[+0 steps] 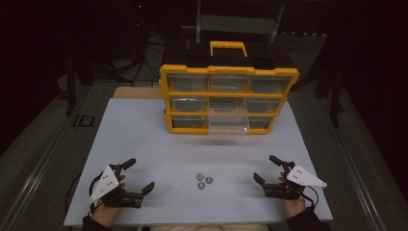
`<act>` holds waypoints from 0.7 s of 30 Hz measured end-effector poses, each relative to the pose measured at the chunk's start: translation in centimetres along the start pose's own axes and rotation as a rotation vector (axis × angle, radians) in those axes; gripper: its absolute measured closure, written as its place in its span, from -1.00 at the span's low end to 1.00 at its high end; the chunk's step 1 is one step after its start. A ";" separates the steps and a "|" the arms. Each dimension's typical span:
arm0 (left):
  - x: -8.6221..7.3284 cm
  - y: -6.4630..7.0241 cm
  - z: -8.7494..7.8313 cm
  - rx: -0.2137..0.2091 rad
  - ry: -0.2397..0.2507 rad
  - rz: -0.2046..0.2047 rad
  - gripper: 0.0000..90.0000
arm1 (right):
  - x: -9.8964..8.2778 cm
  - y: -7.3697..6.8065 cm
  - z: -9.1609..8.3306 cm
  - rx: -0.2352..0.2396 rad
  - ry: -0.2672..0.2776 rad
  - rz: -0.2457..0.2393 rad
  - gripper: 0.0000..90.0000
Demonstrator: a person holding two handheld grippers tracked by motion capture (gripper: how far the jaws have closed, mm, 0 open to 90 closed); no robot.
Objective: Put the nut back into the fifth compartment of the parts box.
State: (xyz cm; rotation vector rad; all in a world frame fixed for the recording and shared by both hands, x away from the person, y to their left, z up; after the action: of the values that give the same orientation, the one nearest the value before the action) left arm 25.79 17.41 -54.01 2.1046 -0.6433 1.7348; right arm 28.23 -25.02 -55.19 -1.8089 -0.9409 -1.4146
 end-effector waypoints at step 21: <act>0.4 -0.1 0.0 -0.003 0.013 -0.028 -1.00 | 0.0 -0.5 0.3 0.021 -0.008 -0.011 -0.76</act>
State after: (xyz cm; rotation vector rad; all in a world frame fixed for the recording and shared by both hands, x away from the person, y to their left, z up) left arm 25.90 17.42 -53.67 2.0886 -0.6093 1.7305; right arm 28.01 -24.52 -55.22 -1.7979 -0.9673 -1.4000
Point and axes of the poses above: each handheld gripper's, and its own axes: z roughly forward along the jaws, x roughly out of its top, y roughly to its right, the point moved 7 cm from there along z, roughly forward along the jaws, and after that the axes turned 15 degrees about x, right-handed, at the moved point
